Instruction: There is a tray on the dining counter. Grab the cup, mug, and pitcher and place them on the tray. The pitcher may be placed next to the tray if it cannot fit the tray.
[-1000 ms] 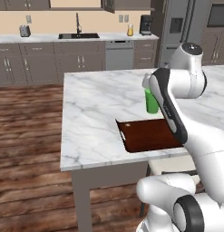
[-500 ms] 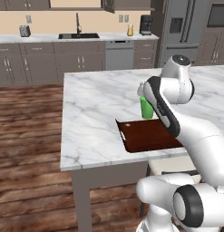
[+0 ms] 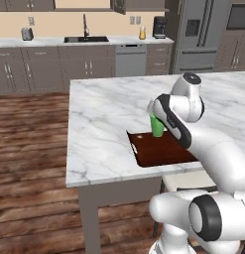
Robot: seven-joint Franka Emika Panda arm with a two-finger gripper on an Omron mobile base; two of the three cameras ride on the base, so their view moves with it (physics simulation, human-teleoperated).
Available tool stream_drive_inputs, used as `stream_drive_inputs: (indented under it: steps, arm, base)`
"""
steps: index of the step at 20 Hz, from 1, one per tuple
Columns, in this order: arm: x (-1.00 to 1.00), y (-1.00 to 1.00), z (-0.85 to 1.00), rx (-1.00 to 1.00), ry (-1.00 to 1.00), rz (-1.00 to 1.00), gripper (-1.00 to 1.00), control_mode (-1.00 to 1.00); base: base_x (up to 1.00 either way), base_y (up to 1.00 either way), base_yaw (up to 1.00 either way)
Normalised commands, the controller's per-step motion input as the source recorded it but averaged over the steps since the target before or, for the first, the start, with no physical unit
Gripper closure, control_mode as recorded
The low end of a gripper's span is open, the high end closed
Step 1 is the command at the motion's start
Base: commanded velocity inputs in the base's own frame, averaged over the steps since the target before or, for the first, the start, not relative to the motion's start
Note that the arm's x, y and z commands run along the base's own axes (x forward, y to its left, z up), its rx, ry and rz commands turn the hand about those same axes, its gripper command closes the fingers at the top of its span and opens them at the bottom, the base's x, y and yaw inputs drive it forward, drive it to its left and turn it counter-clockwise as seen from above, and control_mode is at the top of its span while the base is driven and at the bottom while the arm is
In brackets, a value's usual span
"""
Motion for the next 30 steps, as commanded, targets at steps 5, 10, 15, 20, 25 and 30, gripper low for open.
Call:
stream_drive_inputs:
  steps: [5,10,15,20,25,30]
  arm:
    - [0.30,0.00,-0.37,0.00,-0.01,0.00,1.00,-1.00]
    - [0.36,0.00,-0.33,0.00,0.00,0.00,1.00,-1.00]
    - [0.22,-0.04,-0.33,0.00,0.00,0.00,1.00,-1.00]
    - [0.15,-0.03,-0.32,0.00,0.00,0.00,1.00,-1.00]
    - [0.15,0.00,-0.31,0.00,0.00,0.00,1.00,-1.00]
    - [0.15,0.00,-0.26,0.00,0.00,0.00,1.00,-1.00]
  base:
    - [0.00,0.00,0.00]
    - [0.00,0.00,0.00]
    - [0.00,0.00,0.00]
    - [0.00,0.00,0.00]
    - [0.00,0.00,0.00]
    - [0.00,0.00,0.00]
